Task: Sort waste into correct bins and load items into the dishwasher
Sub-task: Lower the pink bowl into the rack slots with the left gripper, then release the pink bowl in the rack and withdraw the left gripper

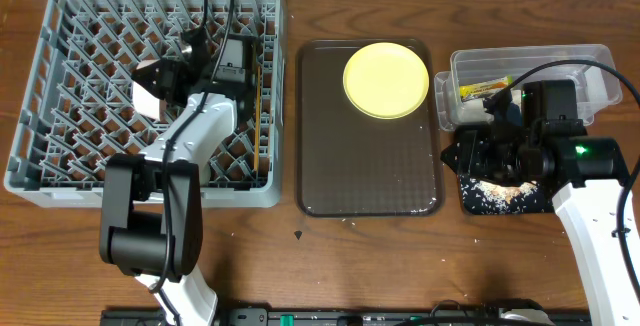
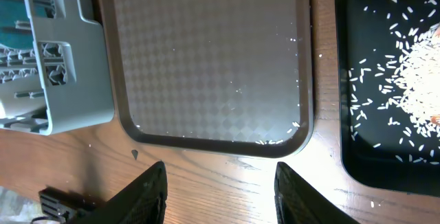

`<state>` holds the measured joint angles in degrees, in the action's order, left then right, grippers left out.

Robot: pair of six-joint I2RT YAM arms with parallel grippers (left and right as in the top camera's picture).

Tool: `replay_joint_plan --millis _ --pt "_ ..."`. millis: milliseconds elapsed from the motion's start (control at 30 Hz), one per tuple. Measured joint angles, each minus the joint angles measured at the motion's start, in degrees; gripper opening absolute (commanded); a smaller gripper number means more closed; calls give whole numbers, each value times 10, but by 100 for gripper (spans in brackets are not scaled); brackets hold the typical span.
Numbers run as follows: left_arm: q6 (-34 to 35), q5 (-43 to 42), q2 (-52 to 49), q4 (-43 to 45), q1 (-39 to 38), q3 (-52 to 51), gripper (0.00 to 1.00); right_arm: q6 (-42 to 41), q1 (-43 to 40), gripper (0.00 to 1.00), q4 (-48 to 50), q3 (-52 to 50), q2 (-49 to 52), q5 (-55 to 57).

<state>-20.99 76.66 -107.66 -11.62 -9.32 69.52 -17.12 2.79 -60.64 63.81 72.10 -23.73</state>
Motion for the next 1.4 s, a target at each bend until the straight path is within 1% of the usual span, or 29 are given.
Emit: replay_joint_plan --millis 167,300,400,467,600,633,700,833,867,900,933,967,1033,1067,1133,1200,1267,1333,1400 --pt "3 13 2 0 -2 0 64 0 0 48 0 0 0 0" --pt "13 4 33 -1 -15 -2 66 0 0 48 0 0 0 0" --pt "16 -31 99 -5 -45 -5 66 0 0 48 0 0 0 0" --pt "17 -61 158 -11 -75 -5 66 0 0 48 0 0 0 0" --pt "24 -111 245 -37 -120 -5 65 0 0 47 0 0 0 0" --pt "29 -117 256 -43 -123 -5 64 0 0 47 0 0 0 0" --pt "39 -133 272 -62 -125 -5 58 0 0 47 0 0 0 0" --pt "55 -152 268 -84 -118 -5 57 0 0 47 -2 0 0 0" --pt "59 -155 266 -90 -118 -5 53 0 0 47 -3 0 0 0" --pt "62 -159 266 -96 -118 -5 53 0 0 48 -4 0 0 0" --pt "63 -160 266 -104 -120 -5 55 0 0 48 -5 0 0 0" --pt "66 -162 266 -114 -124 -5 59 0 0 48 -5 0 0 0" --pt "73 -165 266 -131 -138 -5 76 0 0 48 -5 0 0 0" --pt "80 -168 266 -138 -145 -5 80 0 0 48 -6 0 0 0" --pt "107 -184 267 -161 -145 -4 84 0 0 48 -9 0 0 0" --pt "153 -247 268 -226 -114 3 84 0 0 48 -12 0 0 0" --pt "196 -340 269 -267 -54 12 84 0 0 48 -14 0 0 0" --pt "236 -470 269 -289 40 29 83 0 0 49 -14 0 0 0" --pt "264 -597 270 -292 133 49 82 0 0 49 -13 0 0 0"
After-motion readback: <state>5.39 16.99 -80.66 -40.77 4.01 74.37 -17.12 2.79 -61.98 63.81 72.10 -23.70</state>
